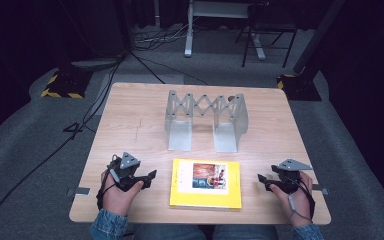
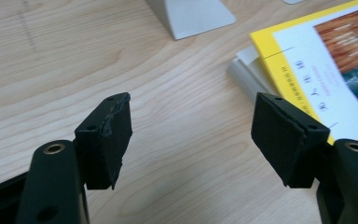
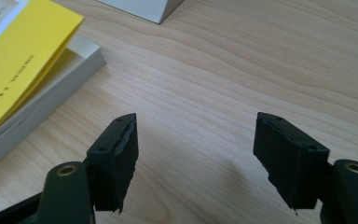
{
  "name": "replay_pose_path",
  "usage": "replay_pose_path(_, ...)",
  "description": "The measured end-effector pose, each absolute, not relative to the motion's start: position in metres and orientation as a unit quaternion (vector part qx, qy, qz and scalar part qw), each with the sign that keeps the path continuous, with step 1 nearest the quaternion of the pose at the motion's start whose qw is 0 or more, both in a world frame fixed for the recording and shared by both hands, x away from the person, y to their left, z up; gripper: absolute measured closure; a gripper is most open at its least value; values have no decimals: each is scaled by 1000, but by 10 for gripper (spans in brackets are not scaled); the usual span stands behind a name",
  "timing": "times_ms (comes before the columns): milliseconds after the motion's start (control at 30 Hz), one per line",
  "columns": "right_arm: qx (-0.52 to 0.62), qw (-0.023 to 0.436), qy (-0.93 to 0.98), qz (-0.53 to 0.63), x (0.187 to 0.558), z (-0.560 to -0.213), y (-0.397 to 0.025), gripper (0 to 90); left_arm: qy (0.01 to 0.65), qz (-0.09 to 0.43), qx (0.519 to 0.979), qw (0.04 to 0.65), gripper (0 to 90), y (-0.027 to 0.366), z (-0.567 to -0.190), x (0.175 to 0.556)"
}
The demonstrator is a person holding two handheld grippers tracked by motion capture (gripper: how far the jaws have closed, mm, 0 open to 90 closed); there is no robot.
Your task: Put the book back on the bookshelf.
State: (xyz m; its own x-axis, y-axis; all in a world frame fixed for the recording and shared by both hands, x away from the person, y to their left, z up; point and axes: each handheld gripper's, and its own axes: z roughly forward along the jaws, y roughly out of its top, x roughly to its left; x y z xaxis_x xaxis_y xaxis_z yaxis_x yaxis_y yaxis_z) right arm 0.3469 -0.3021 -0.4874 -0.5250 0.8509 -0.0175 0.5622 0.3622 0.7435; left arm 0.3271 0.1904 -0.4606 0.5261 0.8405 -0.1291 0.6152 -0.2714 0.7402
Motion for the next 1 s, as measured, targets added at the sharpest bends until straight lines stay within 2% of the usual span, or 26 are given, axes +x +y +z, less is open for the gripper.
replay_pose_path(567,417,175,821,348,321,-485,-277,317,418,102,817,385,308,142,-470,342)
replay_pose_path(1000,404,161,831,346,310,-488,-266,315,411,83,828,372,339,127,-482,349)
